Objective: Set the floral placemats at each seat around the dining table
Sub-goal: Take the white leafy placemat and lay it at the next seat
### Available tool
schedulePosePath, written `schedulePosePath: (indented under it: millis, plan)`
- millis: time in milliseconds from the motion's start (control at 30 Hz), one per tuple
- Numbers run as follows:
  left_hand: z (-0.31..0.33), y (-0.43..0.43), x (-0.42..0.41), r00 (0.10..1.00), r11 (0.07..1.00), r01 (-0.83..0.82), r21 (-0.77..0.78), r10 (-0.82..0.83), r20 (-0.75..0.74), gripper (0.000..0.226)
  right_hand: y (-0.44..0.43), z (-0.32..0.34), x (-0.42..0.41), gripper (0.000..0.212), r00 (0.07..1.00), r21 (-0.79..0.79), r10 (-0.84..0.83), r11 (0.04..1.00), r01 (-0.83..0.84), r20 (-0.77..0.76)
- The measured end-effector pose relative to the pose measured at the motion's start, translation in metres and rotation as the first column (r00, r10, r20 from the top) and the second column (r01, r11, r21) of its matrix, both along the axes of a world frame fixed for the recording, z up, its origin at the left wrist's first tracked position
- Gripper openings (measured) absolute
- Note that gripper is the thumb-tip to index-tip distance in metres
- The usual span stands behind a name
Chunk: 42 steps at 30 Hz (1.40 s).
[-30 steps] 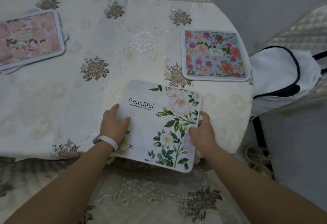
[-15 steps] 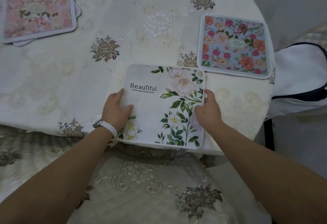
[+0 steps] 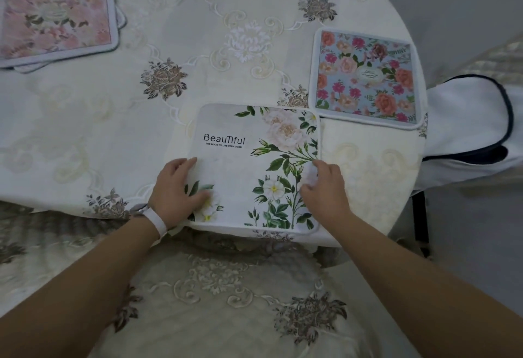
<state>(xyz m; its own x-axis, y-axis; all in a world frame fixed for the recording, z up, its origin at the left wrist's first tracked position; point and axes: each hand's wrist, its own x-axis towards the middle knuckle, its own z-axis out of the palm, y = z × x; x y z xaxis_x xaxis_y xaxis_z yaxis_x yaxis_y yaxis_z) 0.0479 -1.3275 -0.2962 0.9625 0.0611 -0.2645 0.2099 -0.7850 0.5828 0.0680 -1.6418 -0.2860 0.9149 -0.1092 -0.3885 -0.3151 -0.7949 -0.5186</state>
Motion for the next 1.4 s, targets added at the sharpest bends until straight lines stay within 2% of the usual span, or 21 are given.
schedulePosePath:
  millis: [167, 267, 400, 500, 700, 1000, 1267, 1400]
  plan:
    - [-0.004, 0.008, -0.039, 0.981, 0.973, 0.192, 0.129, -0.193, -0.002, 0.103, -0.008, -0.003, -0.041, 0.049, 0.986, -0.124, 0.159, 0.980, -0.153, 0.040]
    - [-0.005, 0.013, -0.053, 0.969, 0.947, 0.246, 0.208, -0.247, -0.023, 0.106, -0.015, -0.005, -0.057, 0.056, 0.965, -0.184, 0.263, 0.948, -0.258, 0.004]
    - [-0.008, 0.016, -0.057, 0.973, 0.945, 0.219, 0.242, -0.230, 0.018, 0.094, -0.020, -0.010, -0.069, 0.074, 0.952, -0.198, 0.300, 0.931, -0.307, -0.061]
    - [-0.010, 0.018, -0.055, 0.976, 0.954, 0.198, 0.224, -0.213, 0.047, 0.090, -0.019, -0.010, -0.075, 0.079, 0.949, -0.204, 0.310, 0.927, -0.314, -0.052]
    - [-0.012, 0.017, -0.051, 0.987, 0.979, 0.140, 0.146, -0.150, 0.063, 0.085, -0.014, -0.013, -0.080, 0.077, 0.964, -0.200, 0.267, 0.944, -0.263, -0.006]
    - [-0.017, 0.017, -0.050, 0.985, 0.975, 0.124, 0.185, -0.143, 0.099, 0.085, -0.015, -0.011, -0.079, 0.076, 0.963, -0.209, 0.270, 0.941, -0.266, -0.013]
    - [-0.017, 0.015, -0.053, 0.989, 0.968, 0.129, 0.215, -0.143, 0.050, 0.081, -0.012, -0.002, -0.077, 0.075, 0.947, -0.249, 0.317, 0.914, -0.319, -0.050]
    - [-0.008, 0.013, -0.054, 0.992, 0.976, 0.122, 0.181, -0.126, 0.011, 0.082, -0.008, 0.009, -0.074, 0.078, 0.942, -0.248, 0.320, 0.909, -0.336, -0.104]
